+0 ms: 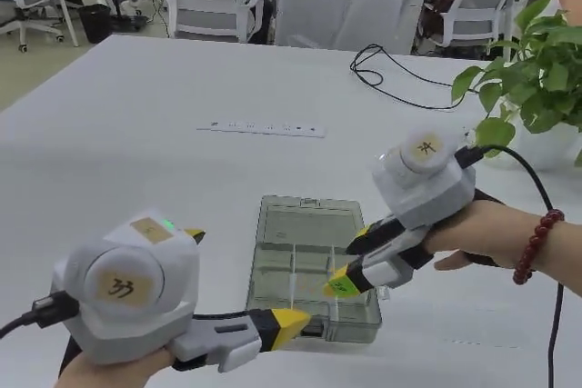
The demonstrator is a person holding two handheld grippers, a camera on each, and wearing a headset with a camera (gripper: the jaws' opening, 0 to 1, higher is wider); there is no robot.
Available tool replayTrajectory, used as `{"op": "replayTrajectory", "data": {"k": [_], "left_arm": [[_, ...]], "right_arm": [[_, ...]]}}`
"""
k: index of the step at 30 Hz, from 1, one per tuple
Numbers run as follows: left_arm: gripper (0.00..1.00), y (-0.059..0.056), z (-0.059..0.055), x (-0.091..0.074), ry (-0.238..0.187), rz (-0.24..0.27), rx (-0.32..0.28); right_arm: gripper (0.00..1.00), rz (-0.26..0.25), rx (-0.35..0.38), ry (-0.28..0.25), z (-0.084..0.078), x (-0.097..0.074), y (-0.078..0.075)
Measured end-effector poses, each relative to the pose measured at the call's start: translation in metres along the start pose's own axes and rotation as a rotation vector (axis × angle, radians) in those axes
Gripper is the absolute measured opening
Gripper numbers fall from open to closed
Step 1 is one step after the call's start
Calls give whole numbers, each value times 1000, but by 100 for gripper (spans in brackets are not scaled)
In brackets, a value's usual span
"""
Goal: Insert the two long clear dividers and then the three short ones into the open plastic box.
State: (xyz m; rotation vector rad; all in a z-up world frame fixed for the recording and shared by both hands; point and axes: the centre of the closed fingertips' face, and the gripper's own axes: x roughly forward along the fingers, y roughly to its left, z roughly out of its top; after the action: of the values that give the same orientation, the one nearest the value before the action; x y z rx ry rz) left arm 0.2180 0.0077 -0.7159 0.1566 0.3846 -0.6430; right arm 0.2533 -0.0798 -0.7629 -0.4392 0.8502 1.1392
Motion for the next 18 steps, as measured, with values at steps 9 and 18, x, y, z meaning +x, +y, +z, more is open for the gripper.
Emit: {"op": "replayTrajectory", "data": {"k": [9,18], "left_arm": [[93,1,-4,-3,13,15,-2],[93,5,-7,-5,21,36,-8]], "right_arm": [[50,0,-71,27,-25,-12,-10],[51,1,-134,56,-46,-20,-25]]}}
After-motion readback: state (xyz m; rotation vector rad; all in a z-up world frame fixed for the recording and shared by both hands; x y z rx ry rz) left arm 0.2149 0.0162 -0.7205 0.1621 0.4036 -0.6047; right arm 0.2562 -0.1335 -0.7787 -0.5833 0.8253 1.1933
